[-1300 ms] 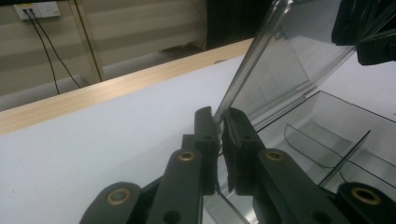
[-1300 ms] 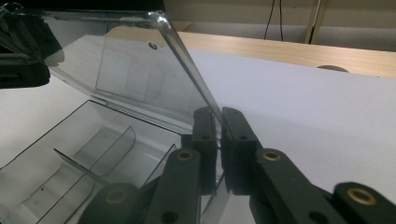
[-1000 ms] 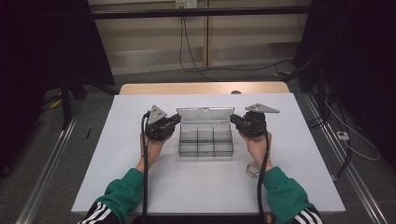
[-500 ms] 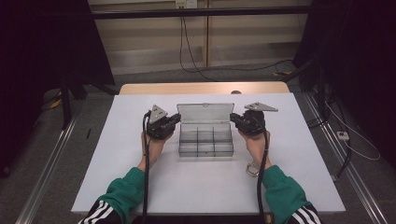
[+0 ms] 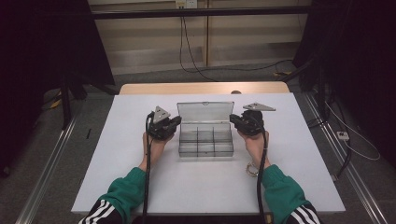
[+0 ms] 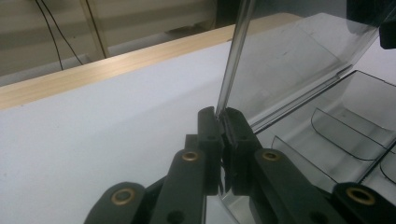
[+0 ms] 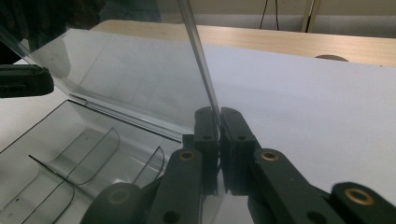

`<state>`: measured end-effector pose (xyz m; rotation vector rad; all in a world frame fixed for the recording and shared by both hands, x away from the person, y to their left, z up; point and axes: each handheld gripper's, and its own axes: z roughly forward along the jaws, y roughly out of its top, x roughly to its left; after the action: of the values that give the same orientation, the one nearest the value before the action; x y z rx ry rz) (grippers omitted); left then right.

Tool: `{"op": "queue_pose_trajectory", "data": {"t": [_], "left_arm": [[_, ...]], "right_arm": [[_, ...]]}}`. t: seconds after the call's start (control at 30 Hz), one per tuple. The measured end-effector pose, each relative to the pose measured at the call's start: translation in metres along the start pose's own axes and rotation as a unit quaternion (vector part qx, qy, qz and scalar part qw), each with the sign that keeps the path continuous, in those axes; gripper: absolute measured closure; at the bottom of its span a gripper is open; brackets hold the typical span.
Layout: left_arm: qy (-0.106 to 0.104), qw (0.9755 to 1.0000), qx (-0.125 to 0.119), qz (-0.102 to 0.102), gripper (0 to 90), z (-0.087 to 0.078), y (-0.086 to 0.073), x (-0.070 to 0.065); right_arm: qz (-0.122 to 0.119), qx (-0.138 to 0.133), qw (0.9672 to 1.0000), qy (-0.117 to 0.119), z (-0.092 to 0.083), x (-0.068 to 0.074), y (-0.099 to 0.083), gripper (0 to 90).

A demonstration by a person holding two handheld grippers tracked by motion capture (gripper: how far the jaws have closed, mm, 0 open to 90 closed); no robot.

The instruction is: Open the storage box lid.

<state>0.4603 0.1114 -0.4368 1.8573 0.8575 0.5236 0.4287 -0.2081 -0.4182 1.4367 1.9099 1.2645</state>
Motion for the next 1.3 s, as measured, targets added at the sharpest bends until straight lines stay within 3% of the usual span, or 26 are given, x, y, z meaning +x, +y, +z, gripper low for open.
{"op": "queue_pose_trajectory", "data": {"t": [0.33, 0.37, 1.07, 1.13, 1.17, 1.3], "left_arm": [[0.01, 0.9999, 0.008, 0.004, 87.5, 0.004, -0.002, -0.001], [0.01, 0.9999, 0.003, -0.003, 87.5, 0.004, -0.002, -0.002], [0.032, 0.9991, 0.025, 0.013, 85.4, 0.011, -0.003, -0.006], [0.034, 0.9992, 0.02, 0.012, 81.8, 0.008, 0.0, -0.008], [0.036, 0.9989, 0.022, 0.022, 79.4, 0.006, 0.001, -0.008], [0.041, 0.9987, 0.023, 0.021, 58.1, -0.003, 0.008, -0.014]], "right_arm": [[-0.001, 0.011, 0.9999, -0.005, 0.007, -0.002, -0.002, 86.0], [-0.001, 0.013, 0.9999, -0.007, 0.007, -0.001, -0.002, 86.2], [-0.01, 0.033, 0.999, -0.027, 0.015, 0.0, -0.003, 87.6], [-0.014, 0.035, 0.9989, -0.028, 0.014, 0.001, -0.003, 86.2], [-0.014, 0.036, 0.9988, -0.029, 0.013, 0.001, -0.003, 84.8], [-0.016, 0.035, 0.9987, -0.032, 0.007, 0.001, -0.001, 77.4]]}}
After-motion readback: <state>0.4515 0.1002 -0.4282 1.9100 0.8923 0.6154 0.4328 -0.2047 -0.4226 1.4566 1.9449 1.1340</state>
